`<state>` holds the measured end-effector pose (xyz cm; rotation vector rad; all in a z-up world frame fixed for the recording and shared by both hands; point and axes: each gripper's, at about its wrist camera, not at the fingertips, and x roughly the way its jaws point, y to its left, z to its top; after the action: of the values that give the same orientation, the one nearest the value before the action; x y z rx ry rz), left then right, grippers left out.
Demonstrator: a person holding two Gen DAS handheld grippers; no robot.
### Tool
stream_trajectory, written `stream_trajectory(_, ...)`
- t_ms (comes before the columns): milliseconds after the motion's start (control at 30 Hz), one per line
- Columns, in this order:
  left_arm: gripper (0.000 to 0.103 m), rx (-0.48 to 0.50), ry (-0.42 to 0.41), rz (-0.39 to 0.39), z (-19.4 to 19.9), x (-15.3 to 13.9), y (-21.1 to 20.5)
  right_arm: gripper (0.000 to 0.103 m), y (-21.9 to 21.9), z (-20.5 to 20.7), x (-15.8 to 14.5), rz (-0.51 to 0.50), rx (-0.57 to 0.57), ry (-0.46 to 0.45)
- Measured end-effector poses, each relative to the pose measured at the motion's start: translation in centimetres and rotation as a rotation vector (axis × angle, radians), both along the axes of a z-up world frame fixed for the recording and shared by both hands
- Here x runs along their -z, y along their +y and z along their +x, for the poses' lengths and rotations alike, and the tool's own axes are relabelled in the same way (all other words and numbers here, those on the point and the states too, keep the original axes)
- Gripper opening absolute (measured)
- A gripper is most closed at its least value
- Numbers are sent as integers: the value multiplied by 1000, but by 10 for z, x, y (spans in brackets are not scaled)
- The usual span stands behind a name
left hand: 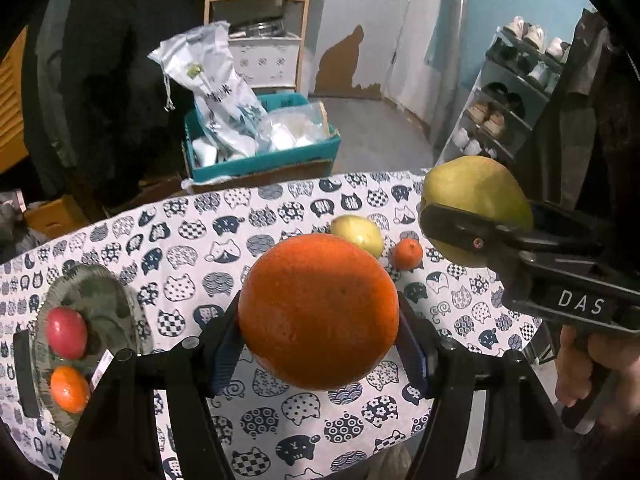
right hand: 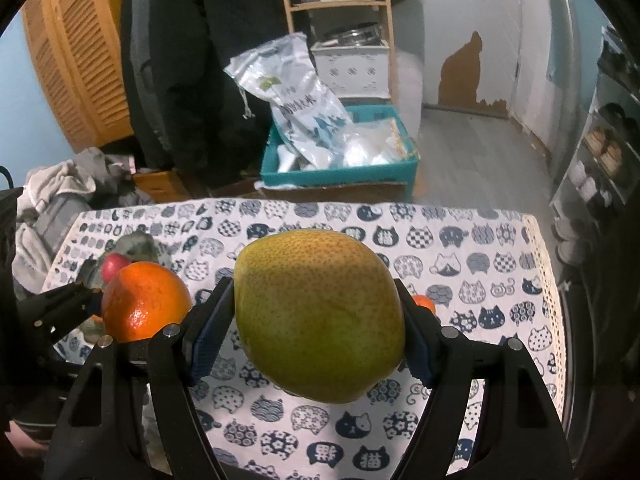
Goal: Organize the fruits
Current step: 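Lift the orange and green pear and carry them toward the plate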
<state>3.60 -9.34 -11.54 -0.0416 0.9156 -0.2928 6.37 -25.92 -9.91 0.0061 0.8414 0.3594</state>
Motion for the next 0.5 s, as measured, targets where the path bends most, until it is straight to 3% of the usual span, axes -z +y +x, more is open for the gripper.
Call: stream_trajectory(500, 69, -79, -42, -40, -11, -19, 49, 76, 52, -4, -34, 14, -83, -59)
